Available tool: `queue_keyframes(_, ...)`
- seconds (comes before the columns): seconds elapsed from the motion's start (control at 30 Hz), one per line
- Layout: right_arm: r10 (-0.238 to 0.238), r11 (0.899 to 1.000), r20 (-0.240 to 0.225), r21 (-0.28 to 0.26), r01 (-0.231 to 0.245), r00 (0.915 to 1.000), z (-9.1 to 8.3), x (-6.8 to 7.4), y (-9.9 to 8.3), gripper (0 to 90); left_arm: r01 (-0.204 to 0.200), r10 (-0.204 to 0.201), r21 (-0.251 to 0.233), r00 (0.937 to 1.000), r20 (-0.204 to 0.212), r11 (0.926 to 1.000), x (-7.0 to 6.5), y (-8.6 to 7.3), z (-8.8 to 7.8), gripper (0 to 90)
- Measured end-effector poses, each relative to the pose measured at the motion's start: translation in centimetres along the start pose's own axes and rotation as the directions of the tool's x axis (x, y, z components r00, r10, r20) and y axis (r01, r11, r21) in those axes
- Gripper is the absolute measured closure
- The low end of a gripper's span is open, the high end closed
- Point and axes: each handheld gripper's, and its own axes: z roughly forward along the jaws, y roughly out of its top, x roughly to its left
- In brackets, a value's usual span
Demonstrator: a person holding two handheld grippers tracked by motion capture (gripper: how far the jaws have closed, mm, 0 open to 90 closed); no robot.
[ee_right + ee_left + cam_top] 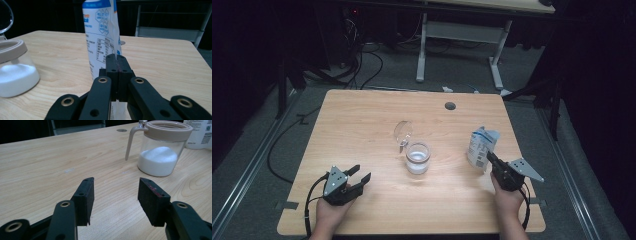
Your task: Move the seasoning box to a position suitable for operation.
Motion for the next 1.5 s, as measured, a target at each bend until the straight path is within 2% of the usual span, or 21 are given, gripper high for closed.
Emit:
queue_keyframes(0.33,-0.011,1.0,0.001,0.008,0.011,0.9999,-0.5,0.3,-0.4,89.6,0.005,-0.005,-0.007,1.0,0.0,1.0,0.2,-0.1,-0.3,47.4)
queue_keyframes(0.73,-0.017,1.0,-0.001,0.024,0.017,0.9999,-0.3,0.8,-0.5,86.0,0.012,-0.012,-0.007,0.9999,0.004,0.9999,0.2,-0.2,-0.3,47.3)
queue_keyframes(1.23,-0.001,0.999,0.01,0.032,0.001,0.9999,-0.5,0.8,-0.5,74.7,0.013,-0.013,0.006,0.9999,0.002,0.9999,0.1,-0.2,-0.2,47.4)
queue_keyframes(1.5,-0.027,0.997,0.038,0.078,0.024,0.9989,-1.3,1.2,-0.8,67.4,0.021,-0.021,0.017,0.9998,0.003,0.9996,-0.1,-0.2,0.1,49.1)
